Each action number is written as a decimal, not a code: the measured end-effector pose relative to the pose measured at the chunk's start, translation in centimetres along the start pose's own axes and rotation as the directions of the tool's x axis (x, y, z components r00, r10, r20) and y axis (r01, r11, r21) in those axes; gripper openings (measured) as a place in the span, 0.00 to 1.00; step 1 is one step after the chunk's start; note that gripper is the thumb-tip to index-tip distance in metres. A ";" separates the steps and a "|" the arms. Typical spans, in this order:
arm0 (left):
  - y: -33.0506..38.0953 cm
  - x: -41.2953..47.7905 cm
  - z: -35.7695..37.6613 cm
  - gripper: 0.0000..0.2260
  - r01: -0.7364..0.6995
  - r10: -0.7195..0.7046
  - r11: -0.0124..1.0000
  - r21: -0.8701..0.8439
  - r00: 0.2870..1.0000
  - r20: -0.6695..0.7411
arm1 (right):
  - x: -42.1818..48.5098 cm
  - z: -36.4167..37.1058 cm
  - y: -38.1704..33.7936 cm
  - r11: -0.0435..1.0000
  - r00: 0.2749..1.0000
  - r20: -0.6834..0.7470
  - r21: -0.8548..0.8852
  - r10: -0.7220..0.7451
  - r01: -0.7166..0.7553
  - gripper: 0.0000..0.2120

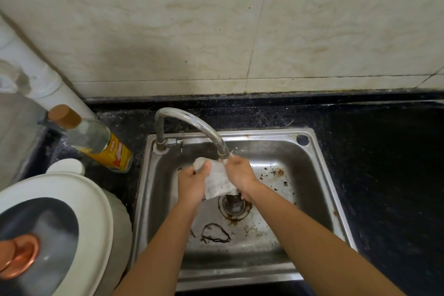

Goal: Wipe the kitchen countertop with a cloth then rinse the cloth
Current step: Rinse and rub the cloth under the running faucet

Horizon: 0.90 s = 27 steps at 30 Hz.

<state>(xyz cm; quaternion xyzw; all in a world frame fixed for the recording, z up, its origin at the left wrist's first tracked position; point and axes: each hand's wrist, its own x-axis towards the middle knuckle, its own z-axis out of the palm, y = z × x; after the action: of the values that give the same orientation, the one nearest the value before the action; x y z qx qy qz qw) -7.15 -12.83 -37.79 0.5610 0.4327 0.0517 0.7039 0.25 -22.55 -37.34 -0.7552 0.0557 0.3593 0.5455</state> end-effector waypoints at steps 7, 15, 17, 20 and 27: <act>-0.1 0.0 0.5 0.05 0.019 -0.019 1.000 0.006 1.000 -0.005 | 0.5 -2.6 0.7 0.999 0.999 0.022 -0.015 -0.032 0.032 0.14; -0.1 0.0 0.0 0.06 -0.014 0.003 0.996 0.083 0.991 0.133 | -0.2 -4.2 1.9 0.975 0.988 0.142 0.220 -0.068 0.035 0.09; 0.3 -0.4 0.4 0.05 -0.050 0.043 0.996 0.080 0.995 0.090 | -0.3 -3.6 1.9 0.975 0.994 0.084 0.218 -0.067 0.047 0.08; 0.3 -0.7 1.1 0.10 -0.057 0.055 0.994 0.097 0.998 0.029 | -0.3 -2.6 1.6 0.990 0.997 -0.052 0.126 -0.059 0.065 0.14; 0.0 -0.3 1.9 0.06 -0.074 0.058 0.976 0.204 0.995 0.080 | -0.8 -4.4 1.7 0.980 0.978 -0.059 -0.015 -0.199 0.199 0.08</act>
<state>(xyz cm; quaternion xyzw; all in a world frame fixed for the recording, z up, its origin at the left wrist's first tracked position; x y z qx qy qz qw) -6.05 -14.39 -37.66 0.6468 0.3905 0.0089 0.6550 0.97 -27.27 -37.51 -0.7698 -0.0052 0.2803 0.5735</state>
